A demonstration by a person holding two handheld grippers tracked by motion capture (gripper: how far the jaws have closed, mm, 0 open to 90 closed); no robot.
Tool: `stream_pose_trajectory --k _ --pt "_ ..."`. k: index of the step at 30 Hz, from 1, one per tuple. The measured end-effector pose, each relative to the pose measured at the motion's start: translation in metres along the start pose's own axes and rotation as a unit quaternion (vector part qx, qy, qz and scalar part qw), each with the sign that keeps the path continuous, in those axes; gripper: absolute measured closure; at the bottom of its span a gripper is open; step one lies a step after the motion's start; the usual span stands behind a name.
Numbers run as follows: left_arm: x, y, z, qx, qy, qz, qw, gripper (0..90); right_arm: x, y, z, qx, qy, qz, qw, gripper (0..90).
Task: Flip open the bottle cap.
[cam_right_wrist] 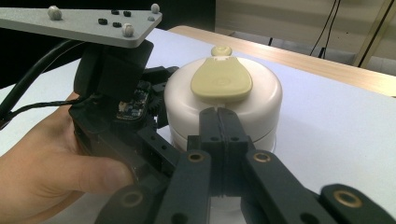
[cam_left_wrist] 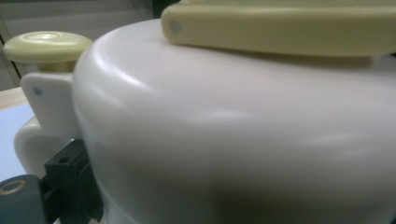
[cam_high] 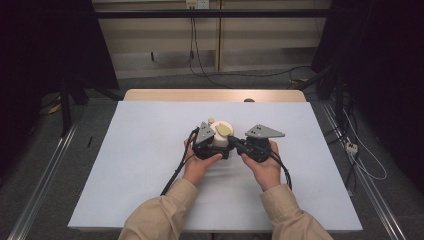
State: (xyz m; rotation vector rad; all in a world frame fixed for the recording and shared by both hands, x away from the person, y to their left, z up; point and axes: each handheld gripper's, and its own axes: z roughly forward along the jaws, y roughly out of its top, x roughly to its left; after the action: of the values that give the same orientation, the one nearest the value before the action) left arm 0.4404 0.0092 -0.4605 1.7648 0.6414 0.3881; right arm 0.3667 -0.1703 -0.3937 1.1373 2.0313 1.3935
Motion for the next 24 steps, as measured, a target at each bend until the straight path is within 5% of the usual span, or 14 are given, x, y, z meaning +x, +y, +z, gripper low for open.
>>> stream_pose_trajectory --k 24 --pt "0.000 0.000 0.000 0.000 0.000 0.000 1.0000 5.3 0.004 0.013 0.001 -0.004 -0.008 -0.010 0.9999 90.0"
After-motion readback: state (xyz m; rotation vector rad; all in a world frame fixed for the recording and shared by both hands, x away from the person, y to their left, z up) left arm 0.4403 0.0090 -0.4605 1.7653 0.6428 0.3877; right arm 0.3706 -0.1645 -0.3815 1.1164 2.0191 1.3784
